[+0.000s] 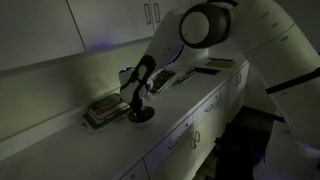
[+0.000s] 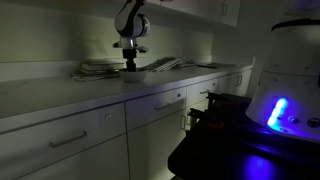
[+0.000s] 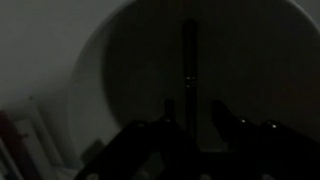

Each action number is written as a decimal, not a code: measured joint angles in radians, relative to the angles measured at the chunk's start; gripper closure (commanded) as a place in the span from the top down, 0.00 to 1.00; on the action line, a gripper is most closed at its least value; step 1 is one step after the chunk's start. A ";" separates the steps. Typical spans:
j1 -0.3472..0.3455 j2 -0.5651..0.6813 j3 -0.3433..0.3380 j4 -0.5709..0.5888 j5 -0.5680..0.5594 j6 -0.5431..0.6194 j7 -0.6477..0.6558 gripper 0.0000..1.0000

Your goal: Remove the pen from the bowl and put it on the table

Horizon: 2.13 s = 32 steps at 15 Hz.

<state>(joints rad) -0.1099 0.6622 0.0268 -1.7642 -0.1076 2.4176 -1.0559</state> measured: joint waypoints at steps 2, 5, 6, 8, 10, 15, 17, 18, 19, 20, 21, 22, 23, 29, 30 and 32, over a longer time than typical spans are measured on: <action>-0.001 0.010 0.000 0.009 0.000 0.000 0.000 0.05; -0.003 0.012 0.006 0.020 0.000 0.000 0.000 0.01; -0.005 0.010 0.011 0.023 0.000 0.000 0.000 0.03; -0.012 -0.001 0.023 0.027 0.000 0.000 -0.002 0.03; -0.016 -0.026 0.029 0.024 -0.001 -0.007 -0.003 0.03; -0.016 -0.157 0.029 -0.006 -0.036 -0.138 -0.001 0.03; -0.011 -0.209 0.041 -0.031 -0.029 -0.166 0.004 0.03; -0.005 -0.228 0.053 -0.045 -0.022 -0.170 0.007 0.03; 0.003 -0.241 0.069 -0.059 -0.015 -0.170 0.014 0.03; 0.017 -0.247 0.086 -0.070 -0.005 -0.170 0.027 0.03; 0.033 -0.248 0.103 -0.078 0.008 -0.170 0.043 0.03; 0.051 -0.247 0.119 -0.086 0.021 -0.170 0.060 0.03; 0.069 -0.245 0.133 -0.093 0.032 -0.169 0.079 0.03; 0.139 -0.169 0.148 -0.111 0.013 -0.104 0.162 0.38; 0.139 -0.152 0.148 -0.109 0.010 -0.092 0.165 0.44; 0.139 -0.130 0.147 -0.102 0.009 -0.066 0.175 0.58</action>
<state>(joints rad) 0.0289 0.5323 0.1741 -1.8660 -0.0988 2.3514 -0.8810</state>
